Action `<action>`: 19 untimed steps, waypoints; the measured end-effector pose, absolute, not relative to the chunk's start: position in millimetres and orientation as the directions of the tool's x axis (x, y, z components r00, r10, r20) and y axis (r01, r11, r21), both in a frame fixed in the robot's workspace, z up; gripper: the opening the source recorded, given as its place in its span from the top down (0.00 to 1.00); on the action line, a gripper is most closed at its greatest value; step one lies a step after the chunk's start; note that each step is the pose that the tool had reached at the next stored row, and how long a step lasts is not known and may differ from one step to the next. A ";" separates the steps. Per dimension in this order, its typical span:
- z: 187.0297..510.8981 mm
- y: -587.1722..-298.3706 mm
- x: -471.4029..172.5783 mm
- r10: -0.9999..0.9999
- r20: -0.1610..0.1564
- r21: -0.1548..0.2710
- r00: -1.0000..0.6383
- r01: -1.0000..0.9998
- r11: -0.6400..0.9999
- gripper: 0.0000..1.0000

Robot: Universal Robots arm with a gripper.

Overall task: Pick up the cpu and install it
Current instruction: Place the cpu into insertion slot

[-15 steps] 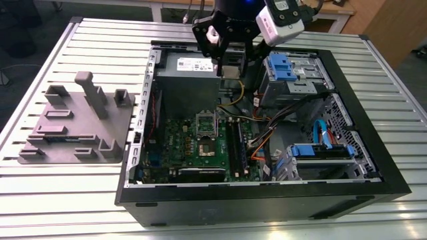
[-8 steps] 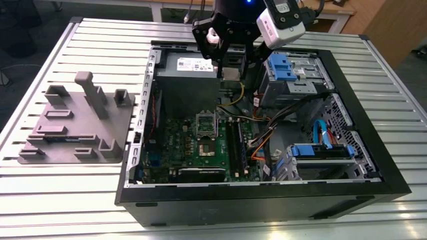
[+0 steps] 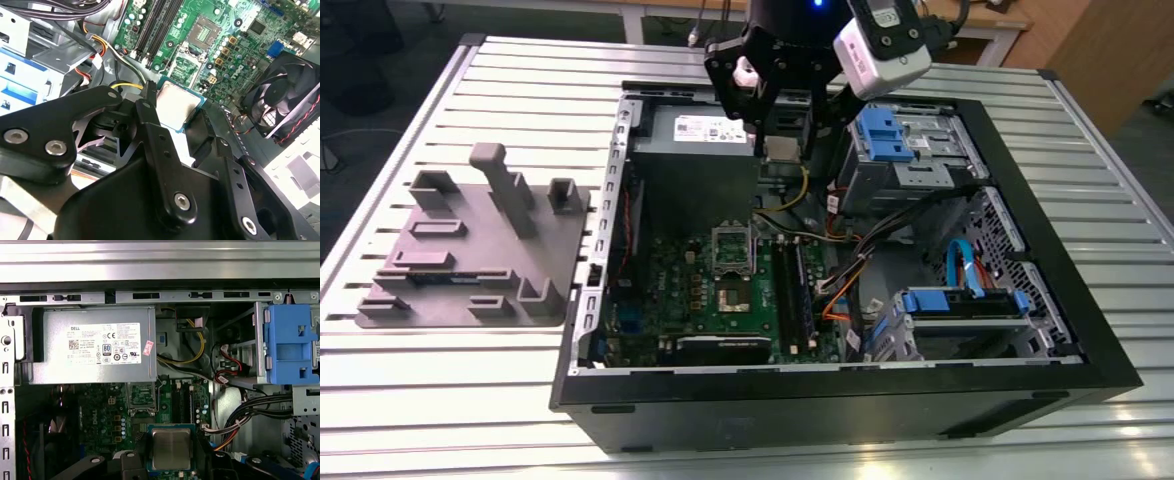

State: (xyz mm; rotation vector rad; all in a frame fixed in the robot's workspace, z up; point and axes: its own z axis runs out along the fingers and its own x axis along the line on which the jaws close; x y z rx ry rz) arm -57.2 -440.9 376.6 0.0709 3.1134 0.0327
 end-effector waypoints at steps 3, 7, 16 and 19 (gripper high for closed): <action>376.6 -441.4 -57.2 0.046 -0.027 0.022 -0.999 0.045 0.999 0.53; 376.6 -442.2 -57.1 0.046 -0.027 0.021 -0.999 0.045 0.999 0.53; 376.6 -444.2 -57.2 0.046 -0.027 0.022 -0.999 0.045 0.999 0.53; 376.6 -444.8 -57.2 0.046 -0.027 0.022 -0.999 0.045 0.999 0.53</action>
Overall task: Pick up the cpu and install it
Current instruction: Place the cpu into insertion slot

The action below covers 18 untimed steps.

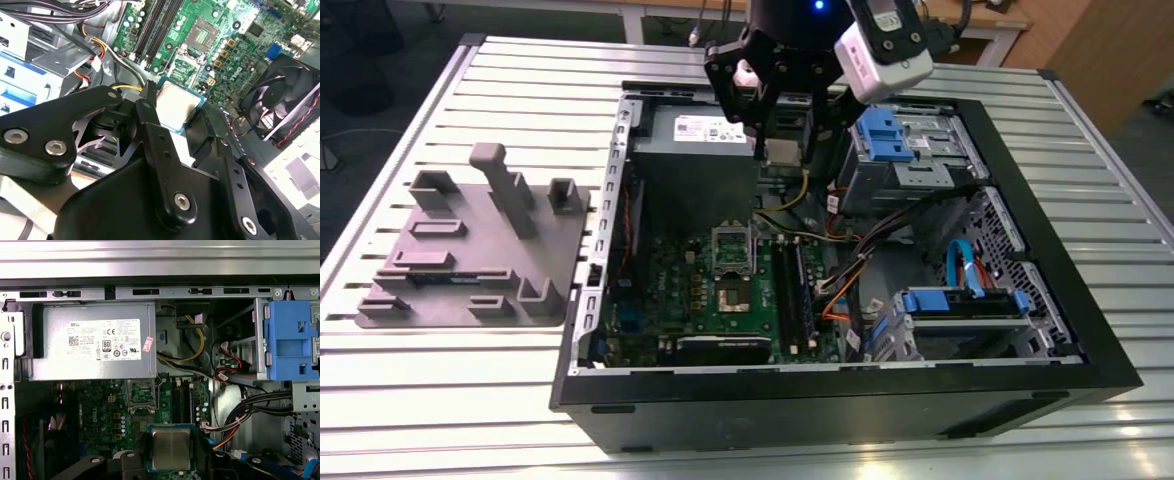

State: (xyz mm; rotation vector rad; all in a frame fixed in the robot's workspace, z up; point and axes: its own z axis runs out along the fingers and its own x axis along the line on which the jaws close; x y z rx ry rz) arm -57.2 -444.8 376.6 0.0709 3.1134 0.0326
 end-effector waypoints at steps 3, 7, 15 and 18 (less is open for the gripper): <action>376.6 -445.4 -57.2 0.046 -0.027 0.022 -0.999 0.045 0.999 0.53; 376.6 -446.1 -57.2 0.046 -0.027 0.022 -0.999 0.045 0.999 0.53; 374.3 -449.5 -57.1 0.046 -0.027 0.022 -0.999 0.045 0.999 0.53; 369.0 -452.5 -57.7 0.046 -0.026 0.022 -0.999 0.045 0.999 0.53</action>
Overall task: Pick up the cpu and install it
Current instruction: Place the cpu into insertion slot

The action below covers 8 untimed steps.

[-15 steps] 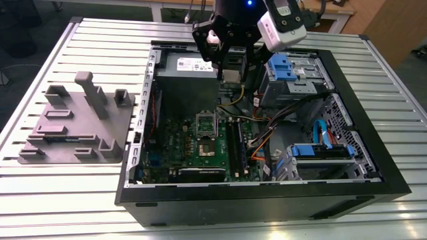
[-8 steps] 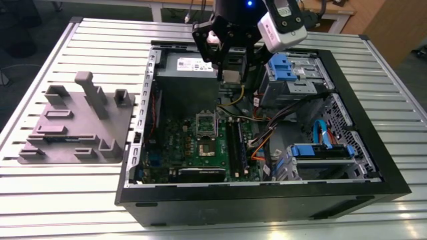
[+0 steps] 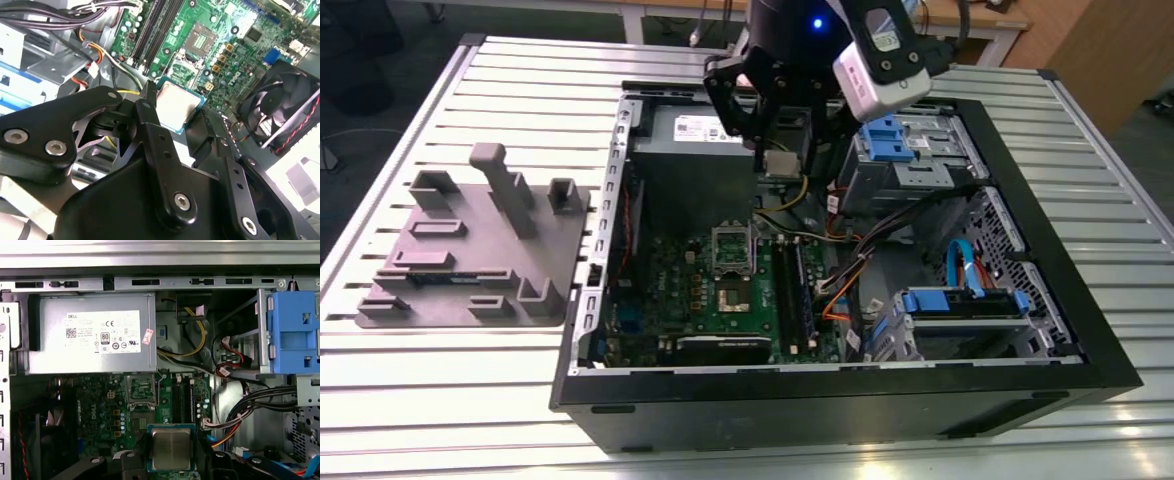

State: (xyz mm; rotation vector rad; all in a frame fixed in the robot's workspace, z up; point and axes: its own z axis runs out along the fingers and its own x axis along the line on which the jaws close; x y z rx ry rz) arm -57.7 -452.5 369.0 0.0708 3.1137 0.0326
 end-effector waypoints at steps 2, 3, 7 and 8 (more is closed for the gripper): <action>365.5 -453.5 -59.4 0.041 -0.024 0.021 -0.999 0.041 0.999 0.53; 363.7 -454.0 -59.5 0.036 -0.023 0.021 -0.999 0.035 0.999 0.53; 356.9 -455.4 -61.6 0.017 -0.019 0.022 -1.000 0.016 1.000 0.53; 356.4 -455.5 -61.7 0.017 -0.019 0.023 -1.000 0.016 1.000 0.53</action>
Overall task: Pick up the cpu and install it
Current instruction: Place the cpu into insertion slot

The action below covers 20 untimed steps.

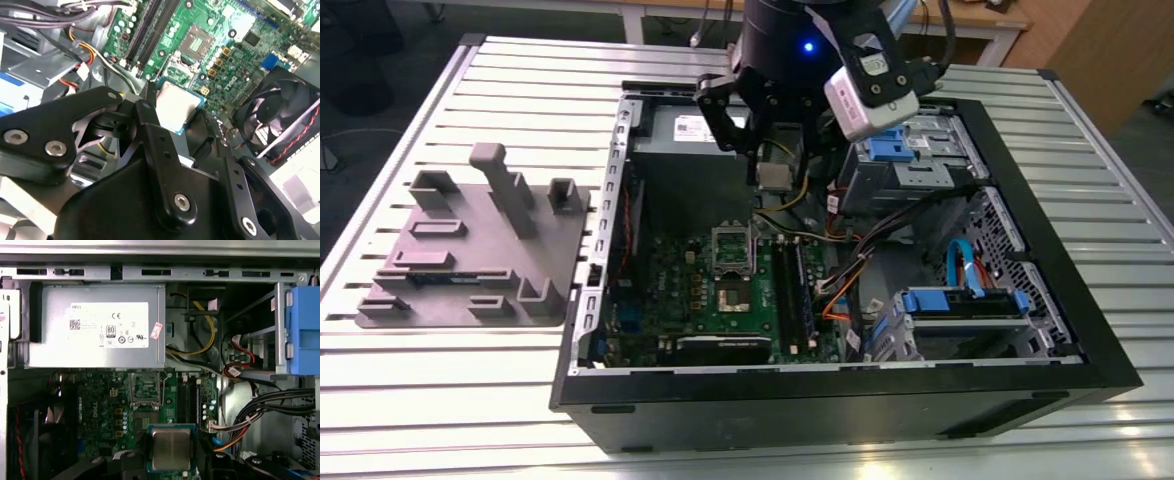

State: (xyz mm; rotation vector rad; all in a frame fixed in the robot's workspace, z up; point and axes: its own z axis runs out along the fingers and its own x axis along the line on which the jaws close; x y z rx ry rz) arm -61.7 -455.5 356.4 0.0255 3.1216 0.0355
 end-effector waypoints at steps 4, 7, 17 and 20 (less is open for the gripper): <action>355.8 -455.7 -64.1 0.017 -0.020 0.024 -1.000 0.016 1.000 0.53; 353.6 -455.6 -72.1 0.015 -0.020 0.023 -1.000 0.015 1.000 0.53; 336.7 -458.1 -75.7 -0.001 -0.019 0.023 -1.000 -0.002 1.000 0.53; 331.2 -458.1 -76.4 -0.001 -0.019 0.023 -1.000 -0.002 1.000 0.53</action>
